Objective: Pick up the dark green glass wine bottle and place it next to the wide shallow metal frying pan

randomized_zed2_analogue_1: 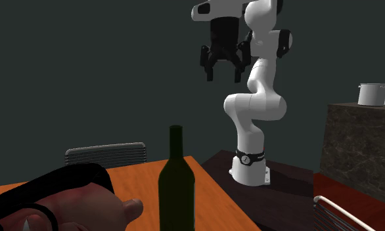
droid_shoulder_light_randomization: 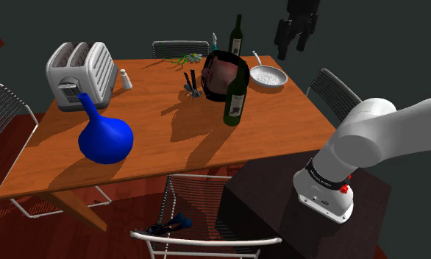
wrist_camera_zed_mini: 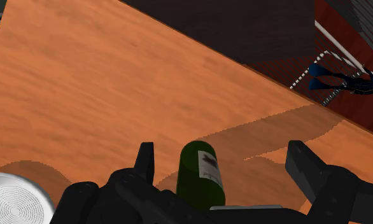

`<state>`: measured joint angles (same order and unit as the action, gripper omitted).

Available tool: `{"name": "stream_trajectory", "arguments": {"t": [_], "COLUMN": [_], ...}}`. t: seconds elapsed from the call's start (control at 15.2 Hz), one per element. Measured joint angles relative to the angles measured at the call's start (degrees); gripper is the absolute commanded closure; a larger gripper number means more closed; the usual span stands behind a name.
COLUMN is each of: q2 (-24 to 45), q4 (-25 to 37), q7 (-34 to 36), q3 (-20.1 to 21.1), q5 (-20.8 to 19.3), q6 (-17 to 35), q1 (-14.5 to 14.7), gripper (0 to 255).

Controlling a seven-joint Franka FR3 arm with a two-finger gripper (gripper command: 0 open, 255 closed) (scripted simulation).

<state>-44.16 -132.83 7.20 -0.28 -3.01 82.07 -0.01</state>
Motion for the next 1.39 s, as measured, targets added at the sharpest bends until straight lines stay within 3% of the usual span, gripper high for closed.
{"name": "stream_trajectory", "arguments": {"t": [0.66,1.12,1.39], "q2": [14.61,29.51,31.57], "q4": [3.26,11.14,9.99], "q7": [0.16,-0.68,-0.95], "q3": [-2.79,-5.11,-5.37], "q5": [1.81,4.64,5.10], "q6": [11.88,19.26,22.54], "q1": [-0.89,-1.28,-1.35], "gripper": [0,0,0]}}
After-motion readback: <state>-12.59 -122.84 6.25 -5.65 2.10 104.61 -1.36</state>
